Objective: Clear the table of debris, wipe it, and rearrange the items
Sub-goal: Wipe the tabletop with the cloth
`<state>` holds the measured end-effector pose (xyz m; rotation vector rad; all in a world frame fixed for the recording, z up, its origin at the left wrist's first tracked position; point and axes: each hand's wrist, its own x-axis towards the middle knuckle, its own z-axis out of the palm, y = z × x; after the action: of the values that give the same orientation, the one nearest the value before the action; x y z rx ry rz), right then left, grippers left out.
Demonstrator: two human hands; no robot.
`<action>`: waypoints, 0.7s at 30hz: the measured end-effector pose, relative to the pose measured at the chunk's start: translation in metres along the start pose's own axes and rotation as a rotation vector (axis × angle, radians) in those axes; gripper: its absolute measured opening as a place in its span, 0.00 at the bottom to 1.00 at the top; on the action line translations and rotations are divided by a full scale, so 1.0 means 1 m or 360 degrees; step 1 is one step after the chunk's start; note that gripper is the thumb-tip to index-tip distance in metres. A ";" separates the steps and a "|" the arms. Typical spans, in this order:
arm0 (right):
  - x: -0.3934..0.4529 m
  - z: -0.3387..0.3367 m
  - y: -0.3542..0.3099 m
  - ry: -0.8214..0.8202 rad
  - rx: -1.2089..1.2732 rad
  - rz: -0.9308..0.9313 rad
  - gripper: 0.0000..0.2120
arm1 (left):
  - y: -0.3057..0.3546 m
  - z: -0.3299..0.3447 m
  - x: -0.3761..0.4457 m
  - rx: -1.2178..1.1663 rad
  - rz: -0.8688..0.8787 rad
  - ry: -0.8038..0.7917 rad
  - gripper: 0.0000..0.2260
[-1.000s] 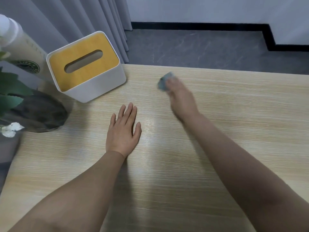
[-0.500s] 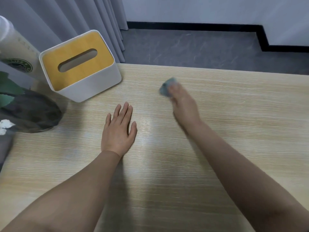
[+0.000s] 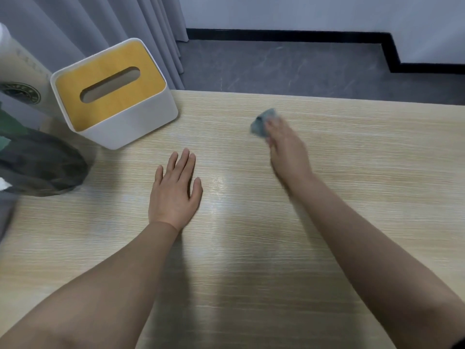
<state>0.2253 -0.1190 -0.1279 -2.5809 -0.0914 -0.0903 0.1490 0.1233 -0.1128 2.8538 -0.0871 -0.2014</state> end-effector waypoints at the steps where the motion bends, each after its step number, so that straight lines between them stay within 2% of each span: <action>1: -0.018 0.010 -0.012 -0.0056 0.0029 -0.0164 0.22 | 0.000 0.000 0.000 0.0001 -0.0001 -0.0002 0.28; 4: -0.070 0.024 -0.037 -0.0339 0.0068 -0.0757 0.23 | 0.000 0.000 0.000 0.0004 0.0004 -0.0005 0.29; 6: -0.069 0.016 -0.028 -0.0441 0.0036 -0.0985 0.23 | 0.000 0.000 0.001 0.0016 0.0004 -0.0007 0.29; 7: -0.056 0.010 -0.019 -0.0425 0.0006 -0.0937 0.24 | 0.000 0.000 0.000 0.0020 0.0001 -0.0010 0.29; 11: 0.002 -0.016 0.018 -0.0201 -0.0087 -0.0220 0.20 | 0.001 0.000 0.000 -0.0002 -0.0004 -0.0013 0.28; 14: 0.002 -0.011 0.009 -0.0035 -0.0070 -0.0015 0.19 | 0.000 0.000 0.000 -0.0004 -0.0002 -0.0010 0.28; 17: -0.033 0.011 -0.016 -0.0018 -0.0031 -0.0166 0.22 | 0.000 0.000 0.000 0.0005 0.0003 -0.0013 0.29; 21: -0.089 0.019 -0.038 -0.0289 0.0044 -0.0831 0.24 | 0.000 0.000 0.000 0.0012 0.0007 -0.0010 0.29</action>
<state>0.1348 -0.0808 -0.1310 -2.4684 -0.8248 -0.0453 0.1494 0.1235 -0.1132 2.8603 -0.0953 -0.2095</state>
